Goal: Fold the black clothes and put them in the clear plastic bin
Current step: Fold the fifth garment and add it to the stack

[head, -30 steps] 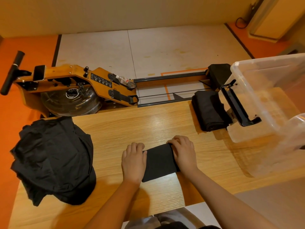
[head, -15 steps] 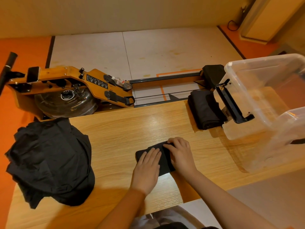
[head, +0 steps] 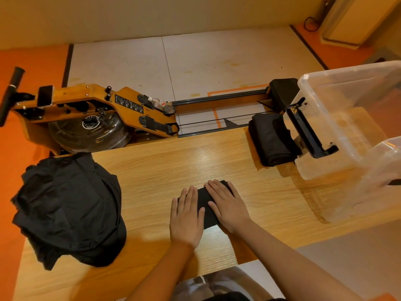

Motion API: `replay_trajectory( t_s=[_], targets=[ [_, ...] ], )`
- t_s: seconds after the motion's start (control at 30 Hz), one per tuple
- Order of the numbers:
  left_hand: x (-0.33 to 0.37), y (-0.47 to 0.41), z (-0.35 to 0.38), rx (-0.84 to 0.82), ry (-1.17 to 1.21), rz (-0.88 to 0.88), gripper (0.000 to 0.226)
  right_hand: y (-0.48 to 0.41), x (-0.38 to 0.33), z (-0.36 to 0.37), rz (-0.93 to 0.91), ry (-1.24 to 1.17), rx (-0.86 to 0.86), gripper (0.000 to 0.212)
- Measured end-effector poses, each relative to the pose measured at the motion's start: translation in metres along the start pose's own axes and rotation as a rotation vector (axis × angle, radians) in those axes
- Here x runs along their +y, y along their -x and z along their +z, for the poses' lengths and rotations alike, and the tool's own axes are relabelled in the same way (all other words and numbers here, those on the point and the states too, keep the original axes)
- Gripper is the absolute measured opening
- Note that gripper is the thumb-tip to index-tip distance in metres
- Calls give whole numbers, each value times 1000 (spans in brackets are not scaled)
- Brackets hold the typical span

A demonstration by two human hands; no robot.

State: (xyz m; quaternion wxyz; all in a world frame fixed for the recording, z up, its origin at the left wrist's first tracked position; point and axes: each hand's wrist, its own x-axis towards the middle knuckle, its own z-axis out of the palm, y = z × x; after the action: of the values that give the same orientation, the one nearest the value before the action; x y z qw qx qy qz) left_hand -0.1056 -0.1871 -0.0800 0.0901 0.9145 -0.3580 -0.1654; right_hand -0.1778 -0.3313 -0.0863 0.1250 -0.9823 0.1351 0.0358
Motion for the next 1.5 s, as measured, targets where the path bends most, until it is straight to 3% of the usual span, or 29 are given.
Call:
replay_trajectory(
  t_s=[0.13, 0.23, 0.37, 0.53, 0.67, 0.83, 1.1, 1.27, 1.33, 1.5],
  targets=[
    [-5, -4, -13, 24, 46, 52, 52, -13, 3, -6, -47, 36, 138, 34],
    [-7, -9, -28, 43, 31, 56, 49, -21, 4, -22, -77, -21, 10, 37],
    [-6, -19, -38, -95, 48, -21, 44, -24, 2, -35, -23, -54, -191, 37],
    [-4, -32, -51, -318, 81, 7, 26, -10, 1, -38, -41, -38, -217, 31],
    [-13, -35, -61, -386, 335, 77, 20, 5, 8, -51, -25, -134, -176, 33],
    [-10, -49, -88, -498, 717, 106, 22, 18, 23, -85, 174, -498, -240, 20],
    [51, -105, -132, -430, 1015, 89, 22, 20, 59, -135, 424, -998, 52, 12],
    [101, -167, -145, -368, 947, 118, 30, 15, 81, -149, 594, -1179, 385, 16],
    [120, -190, -148, -356, 921, 148, 23, 8, 87, -149, 673, -1223, 500, 15],
    [157, -228, -148, -374, 813, 254, 24, -2, 97, -145, 828, -1353, 680, 11]
  ],
)
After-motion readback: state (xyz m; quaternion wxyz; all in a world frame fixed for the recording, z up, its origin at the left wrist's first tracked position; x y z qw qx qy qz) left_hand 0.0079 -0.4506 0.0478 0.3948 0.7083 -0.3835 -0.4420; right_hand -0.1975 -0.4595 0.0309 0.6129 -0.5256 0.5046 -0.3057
